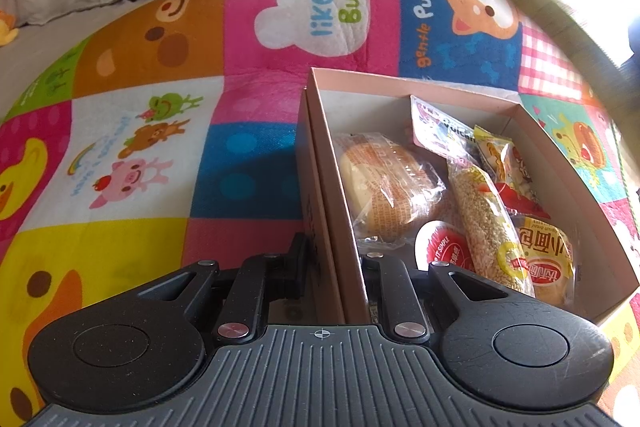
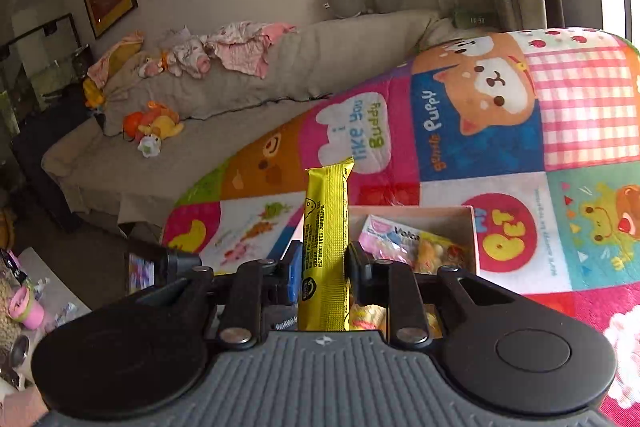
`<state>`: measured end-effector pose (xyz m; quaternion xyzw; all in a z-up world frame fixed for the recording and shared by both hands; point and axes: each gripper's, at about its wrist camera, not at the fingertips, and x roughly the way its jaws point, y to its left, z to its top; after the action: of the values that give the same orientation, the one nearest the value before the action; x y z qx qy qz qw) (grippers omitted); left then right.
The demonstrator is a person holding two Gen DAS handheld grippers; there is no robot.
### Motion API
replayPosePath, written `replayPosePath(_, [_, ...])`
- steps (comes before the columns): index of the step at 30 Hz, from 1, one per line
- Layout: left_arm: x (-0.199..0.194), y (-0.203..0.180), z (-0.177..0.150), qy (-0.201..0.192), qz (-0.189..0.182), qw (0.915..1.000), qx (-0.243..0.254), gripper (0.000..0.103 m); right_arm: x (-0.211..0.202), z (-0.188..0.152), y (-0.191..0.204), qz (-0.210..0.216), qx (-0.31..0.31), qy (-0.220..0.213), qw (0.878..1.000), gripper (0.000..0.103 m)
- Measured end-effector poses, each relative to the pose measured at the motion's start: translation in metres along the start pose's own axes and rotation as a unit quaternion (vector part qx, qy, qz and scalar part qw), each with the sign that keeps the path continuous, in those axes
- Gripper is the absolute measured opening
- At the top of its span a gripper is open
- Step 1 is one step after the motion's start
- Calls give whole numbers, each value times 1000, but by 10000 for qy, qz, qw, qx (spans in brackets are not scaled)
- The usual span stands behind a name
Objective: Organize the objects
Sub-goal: 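Carry the yellow stick bar into the pink box and open the right gripper, then set the pink box down on the mat with the left gripper while withdrawing the right gripper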
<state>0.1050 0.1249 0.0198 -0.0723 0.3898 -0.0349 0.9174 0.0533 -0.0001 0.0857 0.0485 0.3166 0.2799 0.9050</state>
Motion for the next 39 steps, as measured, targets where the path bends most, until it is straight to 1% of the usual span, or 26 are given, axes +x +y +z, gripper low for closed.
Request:
replayPosePath(1, [0,0,0,-2,-6,10000,-1,19,11,4,-1,19,56,-6,10000,31])
replayPosePath(3, [0,1,-1,-14,-19,10000,-2,19,27,6,-3,-224,41,-11,9997,31])
replayPosePath(6, [0,-1,-2,-63,7,10000,19,19,24,-11,-10,-420,-238,3,9988,31])
replayPosePath(8, [-1,-3,-3,-101,54,9999,54,19,12,-32,-14,-626,-604,-24,9962,39])
replayPosePath(10, [-1,-4,-4,-122,72,9999,70,19,-3,-60,-18,-931,-1138,-39,9891,62])
replayPosePath(12, [-1,-3,-3,-109,62,9999,47,19,-12,-88,-22,-1240,-1598,4,9793,67])
replayPosePath(13, [-1,-3,-2,-89,67,9999,40,19,-12,-100,-25,-1359,-1768,86,9748,67])
replayPosePath(15, [1,-6,2,-16,69,10000,51,17,-9,-120,-34,-1550,-1932,282,9684,67])
replayPosePath(17, [10,-14,13,110,48,9998,178,17,-1,-129,-43,-1612,-1854,389,9686,67])
replayPosePath(19, [26,-23,30,272,-73,9992,278,17,9,-131,-52,-1598,-1620,432,9728,68])
replayPosePath(21, [48,-33,52,453,-200,9979,416,18,18,-128,-54,-1614,-1441,377,9756,68])
replayPosePath(22, [57,-40,60,496,-155,9965,652,18,25,-125,-55,-1731,-1455,325,9736,68])
replayPosePath(23, [64,-47,67,465,-45,9938,1007,20,30,-122,-56,-1867,-1465,263,9711,68])
replayPosePath(24, [70,-51,71,405,114,9898,1360,28,35,-117,-57,-1953,-1420,219,9702,67])
replayPosePath(25, [74,-52,74,328,239,9868,1567,34,38,-111,-62,-1992,-1286,173,9713,67])
replayPosePath(26, [78,-49,77,273,324,9866,1573,43,41,-104,-66,-1948,-1145,142,9740,67])
replayPosePath(27, [80,-45,78,220,386,9881,1470,49,44,-100,-70,-1895,-1055,141,9761,67])
replayPosePath(29, [82,-38,80,133,399,9912,1252,49,50,-95,-74,-1839,-1016,118,9776,68])
replayPosePath(32, [82,-32,80,55,379,9947,955,43,59,-94,-75,-1992,-1105,68,9737,68])
replayPosePath(34, [75,-30,82,69,313,9970,707,42,63,-94,-79,-2089,-1077,79,9720,68])
replayPosePath(35, [66,-28,82,2,275,9978,599,41,64,-94,-81,-2106,-1021,95,9722,68])
replayPosePath(36, [54,-27,82,-118,248,9981,551,41,62,-94,-83,-2121,-961,90,9725,70])
replayPosePath(38, [26,-26,77,-411,220,9975,537,44,54,-97,-85,-2120,-884,44,9732,85])
replayPosePath(39, [10,-26,72,-566,216,9969,496,46,47,-100,-86,-2093,-834,7,9743,97])
